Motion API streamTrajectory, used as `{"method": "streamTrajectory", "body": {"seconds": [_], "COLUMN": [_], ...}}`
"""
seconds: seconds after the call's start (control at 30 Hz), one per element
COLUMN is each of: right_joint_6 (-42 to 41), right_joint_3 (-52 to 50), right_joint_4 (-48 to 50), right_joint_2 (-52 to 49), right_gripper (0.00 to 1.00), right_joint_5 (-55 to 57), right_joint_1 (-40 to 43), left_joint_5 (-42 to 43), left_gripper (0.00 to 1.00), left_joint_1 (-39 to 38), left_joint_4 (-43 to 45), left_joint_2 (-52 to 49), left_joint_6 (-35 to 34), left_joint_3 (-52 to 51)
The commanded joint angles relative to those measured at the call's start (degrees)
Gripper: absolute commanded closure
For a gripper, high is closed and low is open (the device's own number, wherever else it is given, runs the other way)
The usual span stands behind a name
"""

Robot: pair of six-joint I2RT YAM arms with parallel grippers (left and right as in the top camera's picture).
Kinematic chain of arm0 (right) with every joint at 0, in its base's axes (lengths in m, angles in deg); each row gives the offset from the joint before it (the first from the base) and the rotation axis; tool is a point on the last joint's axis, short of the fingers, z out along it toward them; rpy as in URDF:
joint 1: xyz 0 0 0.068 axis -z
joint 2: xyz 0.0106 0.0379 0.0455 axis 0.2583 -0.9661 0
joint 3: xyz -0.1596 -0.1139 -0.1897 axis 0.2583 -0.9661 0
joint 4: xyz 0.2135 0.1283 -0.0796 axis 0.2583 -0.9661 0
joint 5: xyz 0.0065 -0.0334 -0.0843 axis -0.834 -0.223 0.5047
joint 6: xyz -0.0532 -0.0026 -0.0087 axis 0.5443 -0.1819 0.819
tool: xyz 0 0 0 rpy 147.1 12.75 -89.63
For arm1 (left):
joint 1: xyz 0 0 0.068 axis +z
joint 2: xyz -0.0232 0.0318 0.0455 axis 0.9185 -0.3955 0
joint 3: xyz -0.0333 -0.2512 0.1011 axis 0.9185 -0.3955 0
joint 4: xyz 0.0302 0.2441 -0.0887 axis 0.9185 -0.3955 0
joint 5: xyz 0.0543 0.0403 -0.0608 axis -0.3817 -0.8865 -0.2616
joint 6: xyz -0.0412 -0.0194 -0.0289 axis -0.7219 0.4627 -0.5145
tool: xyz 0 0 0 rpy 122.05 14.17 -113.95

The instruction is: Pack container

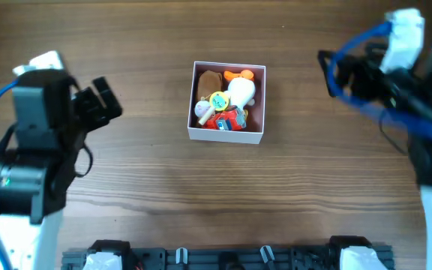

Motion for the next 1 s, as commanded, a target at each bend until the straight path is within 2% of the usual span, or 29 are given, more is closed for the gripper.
{"method": "streamTrajectory", "body": {"seconds": [0.0, 0.27, 0.67, 0.73, 0.97], "right_joint_6": [-0.15, -0.11, -0.13, 1.86, 4.24], "right_joint_3": [0.24, 0.24, 0.22, 0.22, -1.01], "right_joint_4": [-2.64, -4.42, -10.56, -12.11, -9.79], "right_joint_2": [6.25, 13.62, 11.61, 11.19, 13.11], "right_gripper": [0.00, 0.00, 0.00, 0.00, 0.00], "right_joint_5": [-2.14, -2.10, -2.10, -0.72, 2.91], "right_joint_1": [-0.13, -0.13, -0.13, -0.13, -0.37], "left_joint_5": [-1.62, -1.62, -1.62, -1.62, -1.62], "left_gripper": [0.00, 0.00, 0.00, 0.00, 0.00], "left_joint_1": [2.36, 2.34, 2.36, 2.36, 2.36], "left_joint_4": [-0.61, -0.63, -0.63, -0.63, -0.63], "left_joint_2": [2.05, 1.90, 1.77, 1.77, 1.77], "left_joint_6": [-1.75, -1.77, -1.75, -1.77, -1.77], "left_joint_3": [0.83, 0.83, 0.83, 0.83, 0.83]}}
